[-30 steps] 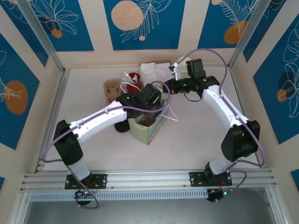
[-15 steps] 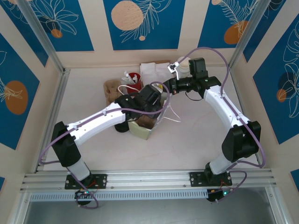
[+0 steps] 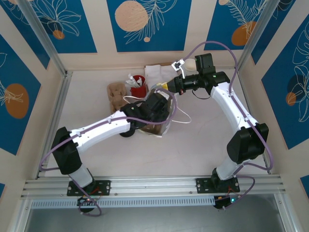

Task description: Pack the takeout coffee

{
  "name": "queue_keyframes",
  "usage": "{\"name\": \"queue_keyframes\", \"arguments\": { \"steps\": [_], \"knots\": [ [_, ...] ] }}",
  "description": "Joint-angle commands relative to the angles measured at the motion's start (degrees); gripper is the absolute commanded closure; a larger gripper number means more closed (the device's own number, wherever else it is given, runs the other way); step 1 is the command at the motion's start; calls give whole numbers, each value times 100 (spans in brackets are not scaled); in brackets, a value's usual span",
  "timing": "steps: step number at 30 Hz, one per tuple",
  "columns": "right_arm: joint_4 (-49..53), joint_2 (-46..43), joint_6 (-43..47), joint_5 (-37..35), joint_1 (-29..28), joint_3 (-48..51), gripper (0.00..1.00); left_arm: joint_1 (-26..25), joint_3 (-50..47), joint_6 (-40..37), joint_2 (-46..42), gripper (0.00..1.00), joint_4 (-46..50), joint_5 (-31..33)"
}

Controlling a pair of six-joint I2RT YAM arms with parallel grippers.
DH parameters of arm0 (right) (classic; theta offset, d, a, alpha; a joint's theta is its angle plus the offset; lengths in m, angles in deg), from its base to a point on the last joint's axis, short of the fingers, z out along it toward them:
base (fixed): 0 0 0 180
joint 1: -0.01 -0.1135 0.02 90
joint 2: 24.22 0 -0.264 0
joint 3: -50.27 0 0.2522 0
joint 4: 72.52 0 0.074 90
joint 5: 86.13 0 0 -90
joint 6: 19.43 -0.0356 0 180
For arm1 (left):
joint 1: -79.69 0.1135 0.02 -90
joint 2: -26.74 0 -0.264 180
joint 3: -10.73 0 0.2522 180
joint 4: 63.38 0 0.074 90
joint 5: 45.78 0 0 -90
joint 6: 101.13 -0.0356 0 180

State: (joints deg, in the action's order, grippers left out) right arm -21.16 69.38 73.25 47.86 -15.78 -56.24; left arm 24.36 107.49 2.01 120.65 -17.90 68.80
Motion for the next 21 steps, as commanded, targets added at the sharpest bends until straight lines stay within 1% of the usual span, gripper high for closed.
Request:
{"name": "queue_keyframes", "arguments": {
  "steps": [1,5,10,21],
  "knots": [
    [218,-39,107,310,-49,-15,100,-31,-89,77,-137,29,-262,339],
    [230,-44,28,323,-64,0,100,-46,-121,100,-135,29,-310,460],
    [247,-35,-65,302,-78,38,100,-59,-47,100,-179,29,-315,451],
    [186,-11,-206,469,-63,145,100,-118,-187,37,-242,29,-496,799]
  ]
}}
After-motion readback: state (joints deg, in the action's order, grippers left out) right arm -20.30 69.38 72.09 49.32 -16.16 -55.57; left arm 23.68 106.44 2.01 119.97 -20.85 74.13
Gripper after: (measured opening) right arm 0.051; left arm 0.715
